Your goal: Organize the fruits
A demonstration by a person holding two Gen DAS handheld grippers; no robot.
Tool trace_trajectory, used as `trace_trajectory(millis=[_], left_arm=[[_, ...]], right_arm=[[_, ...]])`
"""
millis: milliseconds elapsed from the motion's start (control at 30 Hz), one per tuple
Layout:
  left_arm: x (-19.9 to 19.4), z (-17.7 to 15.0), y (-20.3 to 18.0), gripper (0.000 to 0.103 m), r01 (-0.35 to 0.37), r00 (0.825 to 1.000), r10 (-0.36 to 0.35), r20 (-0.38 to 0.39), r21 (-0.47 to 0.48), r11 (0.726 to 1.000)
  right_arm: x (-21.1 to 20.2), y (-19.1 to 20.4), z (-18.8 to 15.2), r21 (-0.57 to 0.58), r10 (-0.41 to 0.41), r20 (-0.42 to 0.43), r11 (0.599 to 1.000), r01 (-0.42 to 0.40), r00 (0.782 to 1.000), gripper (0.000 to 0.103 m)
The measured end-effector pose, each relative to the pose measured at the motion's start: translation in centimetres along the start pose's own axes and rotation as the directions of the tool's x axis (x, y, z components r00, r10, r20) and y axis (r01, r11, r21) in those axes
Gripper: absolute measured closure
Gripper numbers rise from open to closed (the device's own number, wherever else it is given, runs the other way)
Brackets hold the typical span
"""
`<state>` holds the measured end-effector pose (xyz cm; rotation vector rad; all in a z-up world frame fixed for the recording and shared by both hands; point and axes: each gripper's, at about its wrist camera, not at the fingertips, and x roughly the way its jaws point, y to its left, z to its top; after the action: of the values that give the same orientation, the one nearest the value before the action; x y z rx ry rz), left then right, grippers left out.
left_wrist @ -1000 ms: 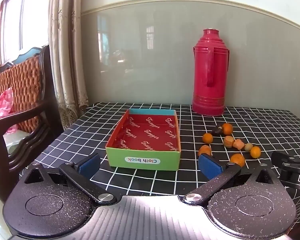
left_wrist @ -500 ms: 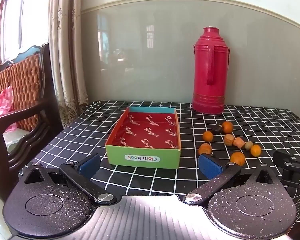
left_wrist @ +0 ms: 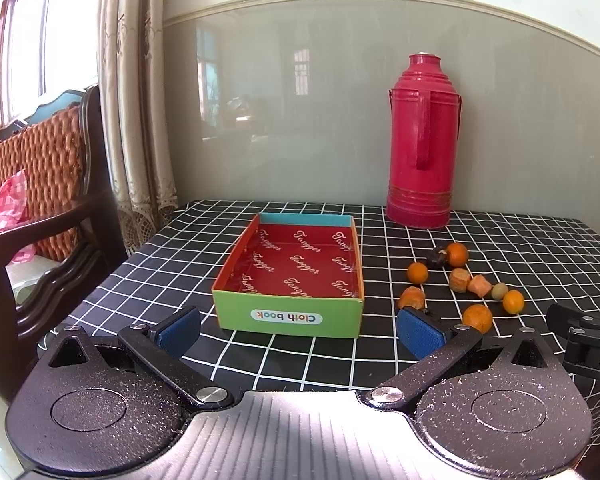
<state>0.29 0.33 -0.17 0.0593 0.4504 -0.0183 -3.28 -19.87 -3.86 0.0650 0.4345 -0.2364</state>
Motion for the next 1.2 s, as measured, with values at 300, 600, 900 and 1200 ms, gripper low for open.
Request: trace_trajectory(millis=[300, 600, 900, 1200], left_arm=[[0.0, 0.08, -0.02, 0.0, 0.0, 1.0, 0.0, 0.003, -0.003, 1.0], [-0.1, -0.15, 0.06, 0.0, -0.003, 1.0, 0.003, 0.005, -0.002, 1.0], [-0.1, -0.12, 0.07, 0.0, -0.004, 1.0, 0.004, 0.005, -0.004, 1.0], [-0.09, -0.16, 0.11, 0.0, -0.001, 1.0, 0.001, 0.007, -0.003, 1.0]], right_arm=[[0.0, 0.08, 0.19, -0.004, 0.004, 0.0, 1.0, -0.004, 1.0, 0.006], [0.11, 0.01, 0.11, -0.003, 0.005, -0.004, 1.0, -0.005, 1.0, 0.006], [0.11, 0.17, 0.12, -0.003, 0.005, -0.003, 1.0, -0.005, 1.0, 0.006], [0.09, 0.12, 0.11, -0.002, 0.008, -0.002, 1.0, -0.008, 1.0, 0.006]])
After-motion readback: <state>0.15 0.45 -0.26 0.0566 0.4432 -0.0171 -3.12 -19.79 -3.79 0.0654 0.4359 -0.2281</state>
